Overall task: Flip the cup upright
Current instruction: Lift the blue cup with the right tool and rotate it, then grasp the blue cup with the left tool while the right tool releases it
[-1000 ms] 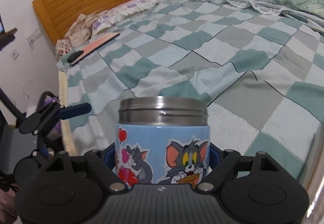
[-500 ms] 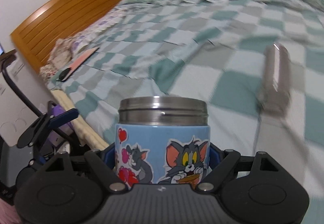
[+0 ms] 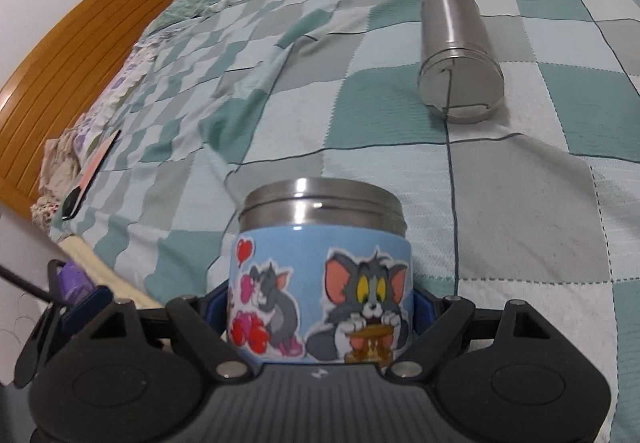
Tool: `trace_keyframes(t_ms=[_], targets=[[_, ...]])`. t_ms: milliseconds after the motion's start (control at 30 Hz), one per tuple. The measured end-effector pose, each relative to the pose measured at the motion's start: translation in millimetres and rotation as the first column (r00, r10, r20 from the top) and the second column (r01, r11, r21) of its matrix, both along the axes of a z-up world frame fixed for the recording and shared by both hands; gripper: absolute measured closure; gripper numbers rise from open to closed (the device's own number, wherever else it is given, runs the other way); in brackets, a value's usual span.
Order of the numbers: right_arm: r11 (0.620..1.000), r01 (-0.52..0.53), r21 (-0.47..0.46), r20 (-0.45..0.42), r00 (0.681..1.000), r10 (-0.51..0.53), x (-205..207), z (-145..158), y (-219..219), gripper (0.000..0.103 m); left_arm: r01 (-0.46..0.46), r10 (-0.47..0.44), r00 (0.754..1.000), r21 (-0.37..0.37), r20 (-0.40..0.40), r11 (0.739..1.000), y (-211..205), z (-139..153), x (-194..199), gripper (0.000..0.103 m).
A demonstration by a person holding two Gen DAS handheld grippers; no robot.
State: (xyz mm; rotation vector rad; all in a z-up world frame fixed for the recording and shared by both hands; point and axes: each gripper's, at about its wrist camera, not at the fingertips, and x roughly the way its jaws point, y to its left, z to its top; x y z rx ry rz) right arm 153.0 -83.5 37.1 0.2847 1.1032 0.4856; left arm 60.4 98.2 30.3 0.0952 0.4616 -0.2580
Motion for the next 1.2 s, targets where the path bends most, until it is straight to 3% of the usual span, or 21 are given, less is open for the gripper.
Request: trace_keyframes(t_ms=[133, 233, 400, 500, 667, 833, 967, 1100, 1200], targets=[[1.000, -0.014, -0.018, 0.015, 1.000, 0.014, 1.1, -2.1, -0.2, 0.017, -0.003, 0.003, 1.000, 0.010, -0.003, 1.000, -4.3, 0.9, 1.7, 0.000], [0.999, -0.006, -0.045, 0.107, 0.994, 0.011, -5.9, 9.3, -9.0, 0.006, -0.001, 0.001, 1.000, 0.015, -0.002, 1.000, -7.6, 2.9, 1.8, 0.000], [0.999, 0.012, -0.032, 0.234, 0.972, -0.004, -16.8, 28.3, -35.7, 0.002, -0.006, 0.007, 1.000, 0.031, -0.002, 0.999, -24.5, 10.9, 3.1, 0.000], [0.998, 0.015, -0.060, 0.323, 0.946, 0.005, -27.0, 35.6, -54.7, 0.002, -0.008, 0.008, 1.000, 0.037, -0.005, 0.999, -38.6, 19.1, 4.8, 0.000], [0.993, 0.013, -0.120, 0.478, 0.877, 0.047, -48.7, 41.3, -87.1, 0.000, -0.020, 0.021, 0.999, 0.033, -0.028, 0.999, -64.7, 33.6, 11.3, 0.000], [0.989, 0.021, -0.148, 0.566, 0.822, 0.067, -58.8, 40.4, -119.5, 0.000, -0.045, 0.047, 0.995, 0.027, -0.093, 0.999, -92.9, 44.8, 29.0, 0.000], [0.988, 0.020, -0.153, 0.602, 0.795, 0.076, -58.8, 33.7, -140.1, 0.000, -0.062, 0.067, 0.986, 0.042, -0.150, 0.997, -116.6, 48.7, 48.0, 0.000], [0.981, 0.020, -0.194, 0.633, 0.766, 0.110, -56.8, 23.7, -146.4, 0.000, -0.109, 0.118, 0.958, 0.047, -0.262, 0.993, -132.0, 43.8, 76.9, 0.000], [0.976, 0.006, -0.216, 0.643, 0.754, 0.137, -51.3, 15.3, -147.7, 0.000, -0.179, 0.189, 0.903, 0.062, -0.387, 0.982, -134.6, 33.8, 105.7, 0.000]])
